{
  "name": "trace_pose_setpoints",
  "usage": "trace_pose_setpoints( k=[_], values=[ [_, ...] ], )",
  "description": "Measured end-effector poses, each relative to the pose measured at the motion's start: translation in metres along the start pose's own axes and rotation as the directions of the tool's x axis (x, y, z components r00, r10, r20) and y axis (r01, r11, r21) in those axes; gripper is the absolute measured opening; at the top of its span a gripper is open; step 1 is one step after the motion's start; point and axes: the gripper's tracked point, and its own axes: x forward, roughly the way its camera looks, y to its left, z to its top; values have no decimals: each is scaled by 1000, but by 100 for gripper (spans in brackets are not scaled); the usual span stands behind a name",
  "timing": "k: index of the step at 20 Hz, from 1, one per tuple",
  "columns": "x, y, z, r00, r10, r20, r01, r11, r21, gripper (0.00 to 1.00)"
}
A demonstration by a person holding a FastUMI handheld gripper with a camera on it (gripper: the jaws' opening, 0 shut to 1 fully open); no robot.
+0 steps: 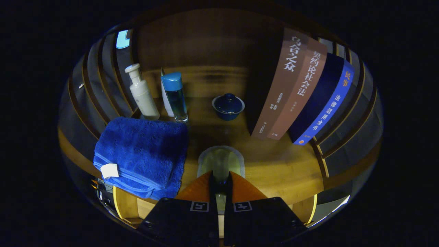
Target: Pull open the drawer, take out the items inside it, and place them on the countertop above the cabinet.
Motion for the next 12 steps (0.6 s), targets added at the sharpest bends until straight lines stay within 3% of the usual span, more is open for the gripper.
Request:
trace_pose_setpoints(
  k=[5,6,10,12],
  values=[
    [9,5,5,999,30,24,-31,999,40,27],
    [8,4,6,999,34,28,-35,998,46,39],
    [9,3,3,999,37,37,-39,998,54,100],
    [6,3,3,998,43,48,-45,998,51,100]
  ],
)
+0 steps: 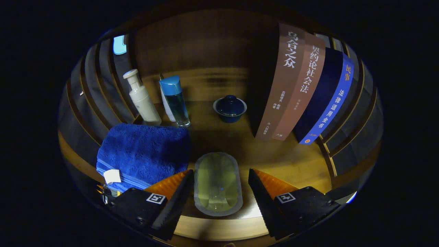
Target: Pull open the drawer, take out the items inside it, and place them on the countertop above the cabinet.
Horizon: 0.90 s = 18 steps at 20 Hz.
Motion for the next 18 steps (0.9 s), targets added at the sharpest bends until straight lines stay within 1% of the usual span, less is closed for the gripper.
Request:
trace_pose_setpoints(
  k=[3,6,8,9,11,12,13,15,17,18],
  values=[
    [-11,2,5,999,14,47,-14,1000,-3,100],
    [-30,1,13,991,21,132,-19,1000,-14,100],
    [-50,0,18,975,25,220,-24,1000,-8,100],
    [-63,-1,21,960,31,277,-33,999,2,100],
    [-95,-3,29,915,31,401,-45,999,25,100],
    [-114,-7,32,885,23,465,-42,999,31,100],
    [-134,-12,35,850,7,527,-29,999,34,100],
    [-170,-15,32,769,-19,639,-3,999,33,100],
    [-206,-10,24,690,-13,724,-15,999,32,100],
    [-221,-12,14,668,-23,744,-15,999,44,99]
  ],
)
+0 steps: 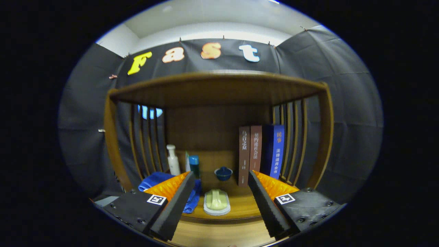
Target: Pull open the drawer, take out the items inside it, and place them on the countertop above the cabinet.
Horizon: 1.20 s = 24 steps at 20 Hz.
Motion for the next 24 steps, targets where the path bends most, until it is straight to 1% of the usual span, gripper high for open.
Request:
trace_pose_setpoints(
  k=[2,5,10,12,16,19,22,24],
  values=[
    [-38,1,2,1000,-4,31,4,1000,1,100],
    [-79,4,-10,999,0,34,1,999,-48,100],
    [-131,1,-73,999,-5,-37,3,999,-38,100],
    [-144,-1,-99,998,-2,-60,1,1000,-17,100],
    [-162,-6,-155,995,-1,-99,-2,1000,-25,100],
    [-164,-9,-194,991,-1,-137,-1,1000,-18,100],
    [-161,-10,-222,988,-5,-154,2,1000,-23,100],
    [-159,-6,-238,986,6,-170,-10,1000,-19,100]
  ],
)
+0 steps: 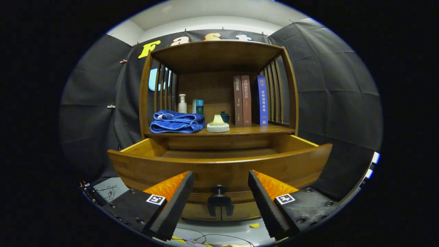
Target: Pull open the drawer, take out the items inside it, and place them on the countertop above the cabinet.
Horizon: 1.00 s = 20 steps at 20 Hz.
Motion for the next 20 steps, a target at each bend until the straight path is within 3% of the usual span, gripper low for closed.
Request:
trace_pose_setpoints(
  k=[9,20],
  values=[
    [25,1,-38,998,13,-54,-12,1000,6,100],
    [50,5,-20,1000,6,-22,-5,1000,31,100]
  ],
)
